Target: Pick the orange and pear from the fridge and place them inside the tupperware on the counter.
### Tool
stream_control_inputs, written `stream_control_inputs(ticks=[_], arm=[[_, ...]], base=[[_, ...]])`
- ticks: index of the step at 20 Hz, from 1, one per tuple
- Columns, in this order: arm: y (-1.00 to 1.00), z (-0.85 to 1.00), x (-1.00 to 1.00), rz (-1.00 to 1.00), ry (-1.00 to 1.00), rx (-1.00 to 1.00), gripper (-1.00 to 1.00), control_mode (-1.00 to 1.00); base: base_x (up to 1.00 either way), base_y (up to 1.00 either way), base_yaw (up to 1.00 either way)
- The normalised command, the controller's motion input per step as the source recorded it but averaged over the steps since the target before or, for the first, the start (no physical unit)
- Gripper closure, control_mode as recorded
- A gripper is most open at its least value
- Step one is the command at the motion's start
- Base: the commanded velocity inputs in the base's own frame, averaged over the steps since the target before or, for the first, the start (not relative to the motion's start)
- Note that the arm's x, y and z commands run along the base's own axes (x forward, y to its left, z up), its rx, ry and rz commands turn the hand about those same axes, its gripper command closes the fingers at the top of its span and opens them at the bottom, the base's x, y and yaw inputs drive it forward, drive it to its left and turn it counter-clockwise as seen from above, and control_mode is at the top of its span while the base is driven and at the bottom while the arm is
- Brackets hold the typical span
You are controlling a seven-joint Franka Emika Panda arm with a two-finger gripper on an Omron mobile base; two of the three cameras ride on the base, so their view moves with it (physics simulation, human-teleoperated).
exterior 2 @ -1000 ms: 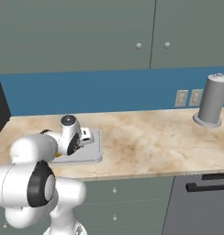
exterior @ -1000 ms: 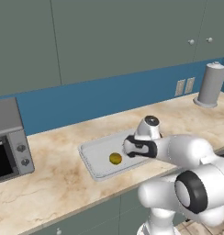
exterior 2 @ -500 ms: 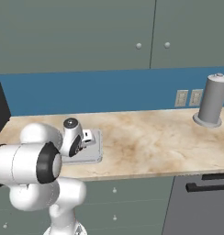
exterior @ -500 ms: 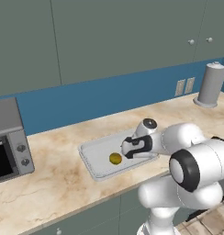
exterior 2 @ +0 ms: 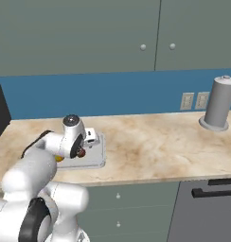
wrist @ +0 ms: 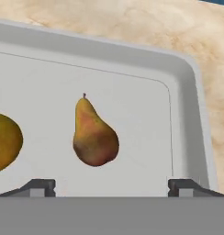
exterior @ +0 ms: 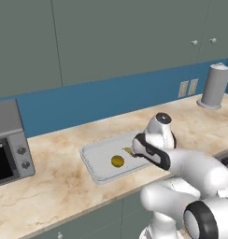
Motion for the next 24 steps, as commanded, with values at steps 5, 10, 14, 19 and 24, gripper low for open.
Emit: stream_control_inputs(ticks=[5, 10, 14, 19, 24], arm=[[-0.76, 0.79, -0.85, -0.02, -0.10, 0.05, -1.00, -1.00], [-0.75, 0.98, -0.79, -0.04, -0.09, 0.06, -1.00, -1.00], [-0.72, 0.99, -0.68, -0.05, -0.11, 0.05, -1.00, -1.00], [-0.58, 1.00, -0.53, -0.05, -0.06, 0.02, -1.00, -1.00], [-0.25, 0.80, -0.13, -0.04, -0.01, 0.00, -1.00, -1.00]], base=[[0.00, 0.00, 0.00], [0.00, 0.00, 0.00], [0.00, 0.00, 0.00], [0.00, 0.00, 0.00], [0.00, 0.00, 0.00]])
